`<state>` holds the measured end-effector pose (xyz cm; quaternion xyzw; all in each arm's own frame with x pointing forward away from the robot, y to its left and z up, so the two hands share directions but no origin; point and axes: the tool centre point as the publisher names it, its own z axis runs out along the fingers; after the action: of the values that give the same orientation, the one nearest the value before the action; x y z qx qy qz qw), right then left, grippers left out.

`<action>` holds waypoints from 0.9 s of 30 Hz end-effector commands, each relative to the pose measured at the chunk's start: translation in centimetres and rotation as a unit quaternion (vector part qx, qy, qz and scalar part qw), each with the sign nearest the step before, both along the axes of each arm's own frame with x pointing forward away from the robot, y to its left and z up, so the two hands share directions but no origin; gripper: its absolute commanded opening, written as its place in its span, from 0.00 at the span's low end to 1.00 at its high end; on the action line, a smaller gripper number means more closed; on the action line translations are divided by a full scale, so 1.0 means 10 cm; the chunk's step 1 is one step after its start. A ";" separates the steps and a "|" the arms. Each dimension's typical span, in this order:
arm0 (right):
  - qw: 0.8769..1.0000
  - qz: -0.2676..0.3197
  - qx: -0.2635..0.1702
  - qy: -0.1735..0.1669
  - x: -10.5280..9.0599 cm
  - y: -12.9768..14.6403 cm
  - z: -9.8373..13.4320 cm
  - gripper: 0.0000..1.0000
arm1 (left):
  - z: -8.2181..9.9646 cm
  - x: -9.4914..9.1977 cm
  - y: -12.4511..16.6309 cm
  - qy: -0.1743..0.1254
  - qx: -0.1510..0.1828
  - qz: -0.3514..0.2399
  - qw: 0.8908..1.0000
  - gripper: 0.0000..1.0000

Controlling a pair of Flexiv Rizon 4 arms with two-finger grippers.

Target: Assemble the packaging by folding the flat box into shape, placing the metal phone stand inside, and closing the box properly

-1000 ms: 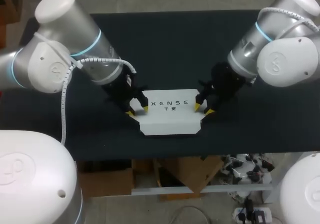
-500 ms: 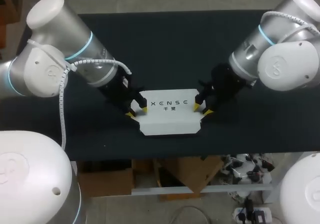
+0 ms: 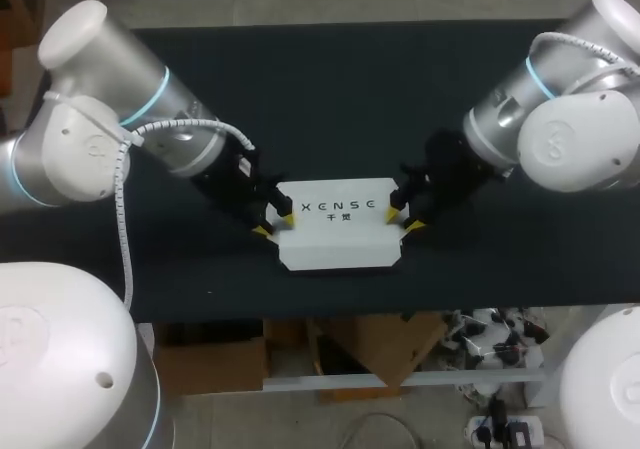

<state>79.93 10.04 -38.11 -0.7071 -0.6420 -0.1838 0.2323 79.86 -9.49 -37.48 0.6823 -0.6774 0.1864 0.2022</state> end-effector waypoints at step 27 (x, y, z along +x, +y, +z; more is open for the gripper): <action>0.999 -0.005 0.030 -0.015 -0.04 -0.01 -0.01 0.41 | -0.08 0.03 0.00 -0.031 -0.047 0.003 0.998 0.49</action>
<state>79.53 9.99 -38.10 -0.7024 -0.6358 -0.2151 0.2368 80.35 -9.41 -37.84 0.6690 -0.6722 0.2356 0.2121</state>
